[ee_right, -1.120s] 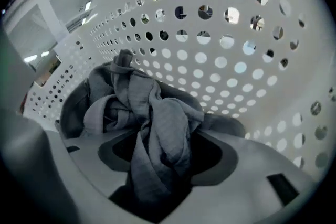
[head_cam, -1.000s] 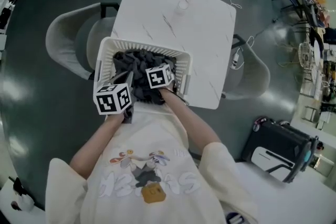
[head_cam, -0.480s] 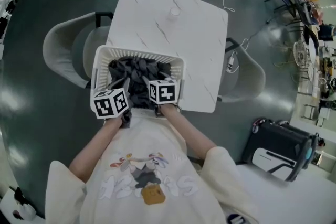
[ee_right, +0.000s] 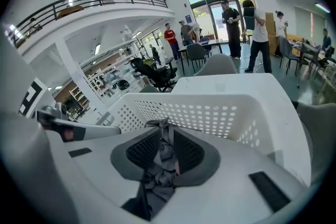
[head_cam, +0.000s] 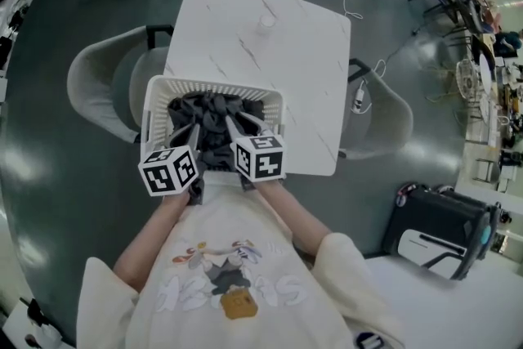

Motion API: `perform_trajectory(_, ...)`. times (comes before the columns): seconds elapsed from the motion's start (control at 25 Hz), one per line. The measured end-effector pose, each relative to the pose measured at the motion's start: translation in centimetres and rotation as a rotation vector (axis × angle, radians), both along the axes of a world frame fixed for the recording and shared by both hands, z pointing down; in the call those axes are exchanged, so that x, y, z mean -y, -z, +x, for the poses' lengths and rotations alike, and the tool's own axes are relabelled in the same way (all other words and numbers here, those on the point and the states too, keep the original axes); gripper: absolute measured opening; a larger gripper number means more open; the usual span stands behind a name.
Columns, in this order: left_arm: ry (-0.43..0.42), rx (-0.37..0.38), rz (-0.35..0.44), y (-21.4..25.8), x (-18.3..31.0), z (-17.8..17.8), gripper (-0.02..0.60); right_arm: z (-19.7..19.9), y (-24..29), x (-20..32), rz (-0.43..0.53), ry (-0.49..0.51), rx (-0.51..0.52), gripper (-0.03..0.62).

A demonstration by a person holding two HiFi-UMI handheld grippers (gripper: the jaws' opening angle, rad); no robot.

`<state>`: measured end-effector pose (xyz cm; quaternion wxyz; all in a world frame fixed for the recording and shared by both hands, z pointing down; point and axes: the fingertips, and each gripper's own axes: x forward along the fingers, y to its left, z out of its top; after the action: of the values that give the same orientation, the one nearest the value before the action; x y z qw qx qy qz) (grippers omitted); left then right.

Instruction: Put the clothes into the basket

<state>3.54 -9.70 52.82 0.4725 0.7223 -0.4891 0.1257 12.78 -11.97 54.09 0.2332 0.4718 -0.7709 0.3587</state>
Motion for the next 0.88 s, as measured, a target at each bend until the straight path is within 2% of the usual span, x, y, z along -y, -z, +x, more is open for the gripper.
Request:
perform_trajectory(0.12,-0.024,0.02,0.051,1.5,0.1,0.3,0.011,-0.9,1.5,0.1,0.037,0.021,0.035,0.075)
perform_trajectory(0.28,-0.049,-0.014,0.085,3.0,-0.1,0.8,0.011,-1.8,3.2,-0.1,0.102,0.036,0.081,0.075)
perform_trajectory(0.4,-0.069,0.002,0.13,4.2,-0.2,1.0,0.011,-2.1,4.8,-0.5,0.138,0.027,0.105,0.075)
perform_trajectory(0.6,-0.066,0.024,0.247,6.4,0.0,0.6,0.011,-2.6,8.8,-0.9,0.314,-0.02,0.175,0.057)
perform_trajectory(0.72,-0.06,0.03,0.347,8.3,0.2,0.3,0.011,-2.6,10.4,-1.1,0.393,-0.03,0.165,0.051)
perform_trajectory(0.88,-0.085,0.046,0.393,9.0,0.0,0.6,0.01,-2.8,11.2,-1.2,0.425,-0.034,0.151,0.05)
